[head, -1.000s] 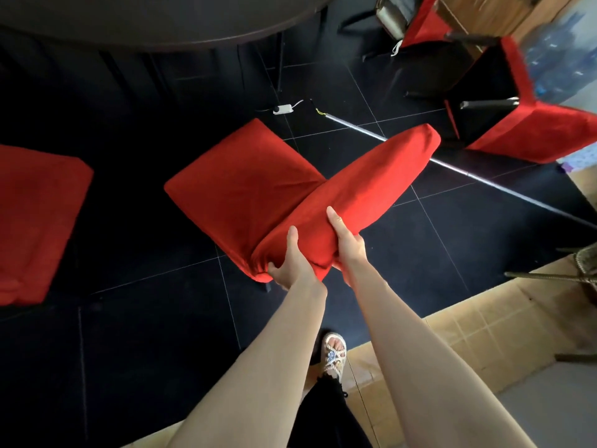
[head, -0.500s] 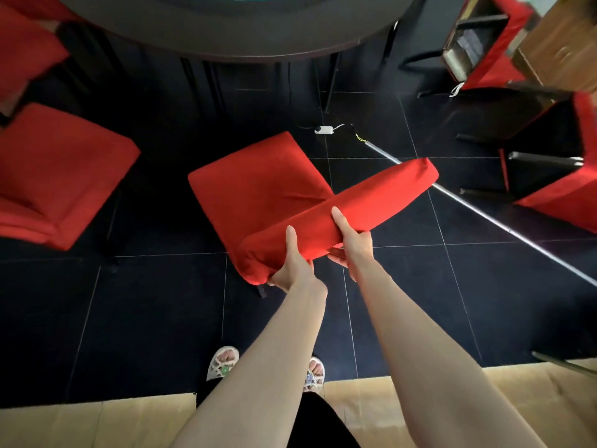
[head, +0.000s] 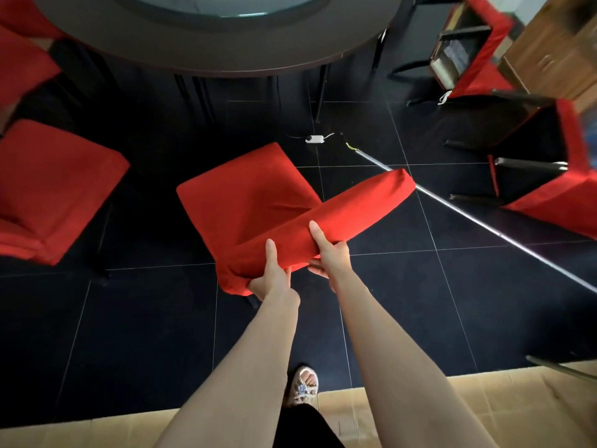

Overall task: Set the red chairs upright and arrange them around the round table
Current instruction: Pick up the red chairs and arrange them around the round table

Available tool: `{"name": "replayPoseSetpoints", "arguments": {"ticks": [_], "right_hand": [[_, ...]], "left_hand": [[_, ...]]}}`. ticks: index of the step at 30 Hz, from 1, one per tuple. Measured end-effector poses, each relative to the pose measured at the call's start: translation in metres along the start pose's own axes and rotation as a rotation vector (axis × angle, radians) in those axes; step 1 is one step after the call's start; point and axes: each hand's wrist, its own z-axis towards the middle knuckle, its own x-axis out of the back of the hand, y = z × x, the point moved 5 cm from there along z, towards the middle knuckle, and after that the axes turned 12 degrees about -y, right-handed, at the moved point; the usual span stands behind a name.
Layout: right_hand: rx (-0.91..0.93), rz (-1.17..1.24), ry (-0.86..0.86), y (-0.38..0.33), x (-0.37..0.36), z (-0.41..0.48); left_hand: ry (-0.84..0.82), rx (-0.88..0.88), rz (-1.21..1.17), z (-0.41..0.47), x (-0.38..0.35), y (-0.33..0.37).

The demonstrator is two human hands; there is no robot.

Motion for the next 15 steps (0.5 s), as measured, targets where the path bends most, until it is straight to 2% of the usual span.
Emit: {"name": "replayPoseSetpoints", "arguments": {"ticks": [6,9,13,15], "right_hand": [[0.017,-0.074,0.065,-0.005,0.004,-0.009],[0.05,-0.023,0.101,-0.006,0.023,-0.016],[0.08,0.062,0.18,-0.013,0.064,-0.028],[0.115,0.099,0.227,-0.023,0.096,-0.034]], "left_hand": [[-0.032,0.03,0.035,-0.003,0.002,0.0],[-0.074,0.095,0.097,-0.007,-0.002,-0.006],[-0.262,0.279,0.277,-0.021,-0.025,-0.037],[-0.375,0.305,0.391,-0.039,-0.05,-0.059]]}}
